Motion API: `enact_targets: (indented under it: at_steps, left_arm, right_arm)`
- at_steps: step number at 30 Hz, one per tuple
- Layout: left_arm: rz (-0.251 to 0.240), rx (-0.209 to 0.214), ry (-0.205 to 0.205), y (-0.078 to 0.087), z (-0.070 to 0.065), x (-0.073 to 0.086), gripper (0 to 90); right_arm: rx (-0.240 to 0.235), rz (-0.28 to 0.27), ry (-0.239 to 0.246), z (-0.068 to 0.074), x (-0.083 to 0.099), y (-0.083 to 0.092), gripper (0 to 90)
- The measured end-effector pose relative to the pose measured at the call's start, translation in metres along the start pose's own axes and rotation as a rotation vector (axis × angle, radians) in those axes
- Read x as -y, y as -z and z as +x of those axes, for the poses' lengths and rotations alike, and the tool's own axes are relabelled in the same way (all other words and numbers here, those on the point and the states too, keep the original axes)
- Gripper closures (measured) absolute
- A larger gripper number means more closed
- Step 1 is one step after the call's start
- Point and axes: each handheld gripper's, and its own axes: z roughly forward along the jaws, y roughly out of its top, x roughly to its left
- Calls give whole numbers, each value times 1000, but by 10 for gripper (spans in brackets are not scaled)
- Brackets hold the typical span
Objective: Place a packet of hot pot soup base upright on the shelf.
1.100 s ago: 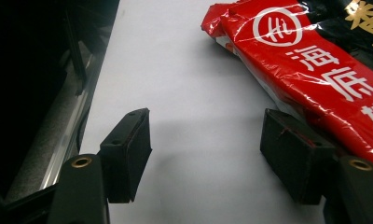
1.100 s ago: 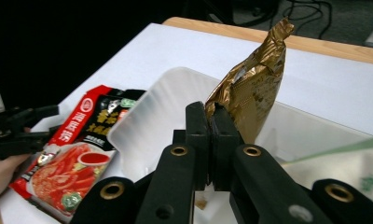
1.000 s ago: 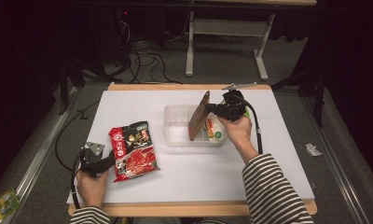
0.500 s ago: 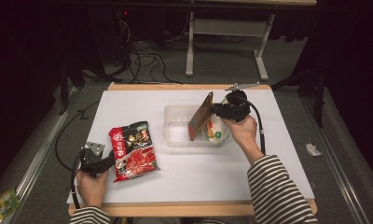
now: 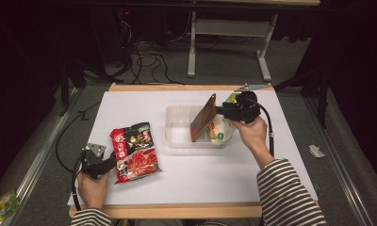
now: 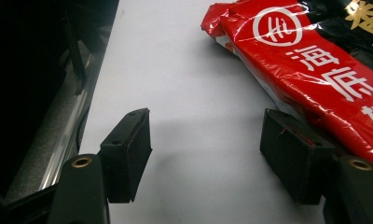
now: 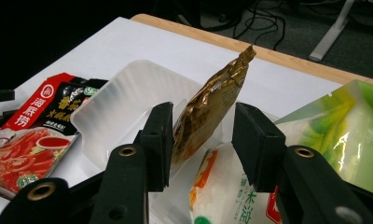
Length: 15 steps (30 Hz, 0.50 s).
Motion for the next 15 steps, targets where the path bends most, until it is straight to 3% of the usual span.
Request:
enact_targets:
  at_steps: [15]
  left_arm:
    - [0,0,1,0,0,0,337]
  right_arm:
    - [8,-72,25,-2,5,34,563]
